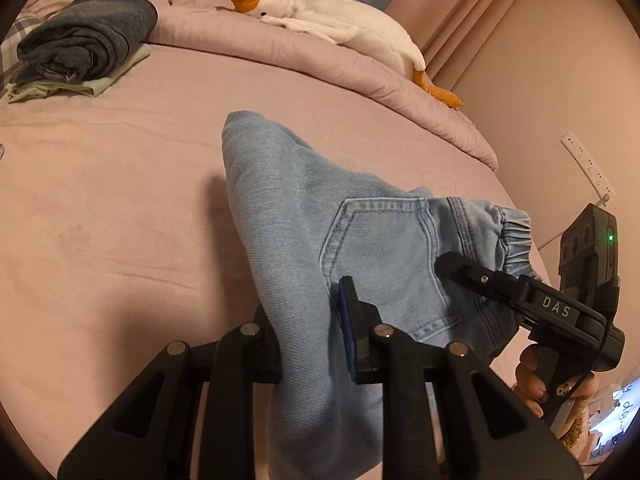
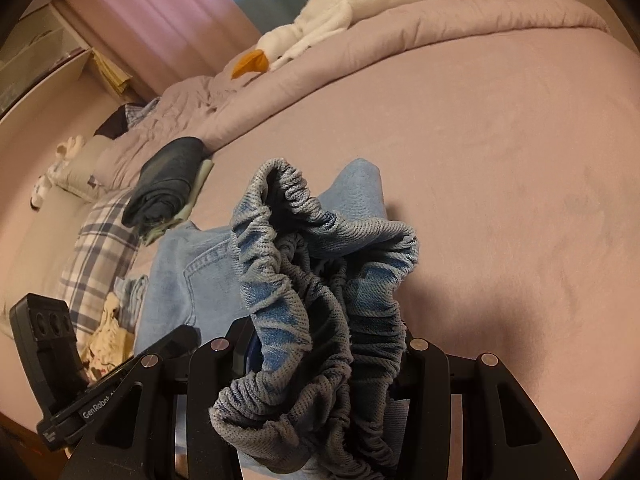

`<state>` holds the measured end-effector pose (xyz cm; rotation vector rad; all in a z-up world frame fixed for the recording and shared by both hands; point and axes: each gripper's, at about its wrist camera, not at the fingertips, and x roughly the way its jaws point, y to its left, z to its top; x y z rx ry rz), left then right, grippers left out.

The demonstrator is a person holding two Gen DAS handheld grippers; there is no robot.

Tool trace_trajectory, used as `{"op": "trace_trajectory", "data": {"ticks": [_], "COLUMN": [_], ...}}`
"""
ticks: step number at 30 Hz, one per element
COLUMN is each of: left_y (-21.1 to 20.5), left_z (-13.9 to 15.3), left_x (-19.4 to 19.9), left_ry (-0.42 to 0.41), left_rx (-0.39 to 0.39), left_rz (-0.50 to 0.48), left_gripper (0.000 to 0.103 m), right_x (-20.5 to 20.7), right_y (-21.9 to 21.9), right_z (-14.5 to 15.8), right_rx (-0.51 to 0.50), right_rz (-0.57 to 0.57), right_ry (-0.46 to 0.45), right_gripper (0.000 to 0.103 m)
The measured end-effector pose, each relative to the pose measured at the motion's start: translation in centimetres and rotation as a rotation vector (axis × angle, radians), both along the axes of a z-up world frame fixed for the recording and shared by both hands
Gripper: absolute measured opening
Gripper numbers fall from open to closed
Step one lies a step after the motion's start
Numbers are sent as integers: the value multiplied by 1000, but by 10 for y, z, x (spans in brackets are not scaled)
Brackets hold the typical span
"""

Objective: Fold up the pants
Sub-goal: 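Release the jeans with both grippers and pull back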

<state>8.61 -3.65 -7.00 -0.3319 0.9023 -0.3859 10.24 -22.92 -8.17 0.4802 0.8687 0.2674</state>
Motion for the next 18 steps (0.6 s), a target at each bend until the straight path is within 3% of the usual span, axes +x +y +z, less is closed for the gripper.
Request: {"op": "trace_trajectory", "data": {"ticks": [7, 9, 10, 12, 18], "left_y": [-4, -1, 0, 4, 16], "left_z": [-21, -26, -27, -30, -10], "left_x": [7, 6, 4, -4, -33], "left_ry": [59, 72, 80, 92, 45], "left_rx": [32, 42, 49, 74, 143], "left_rz": [6, 29, 36, 61, 139], "left_gripper": [25, 32, 37, 56, 74], "right_x": [10, 13, 14, 14, -3], "right_y": [2, 2, 3, 2, -6], "right_z": [-16, -21, -24, -26, -5], "right_rx": [-26, -49, -60, -101, -134], "right_rz": [-19, -33, -41, -72, -95], "right_ry": [80, 106, 128, 180, 124], "right_gripper": [50, 55, 64, 70, 72]}}
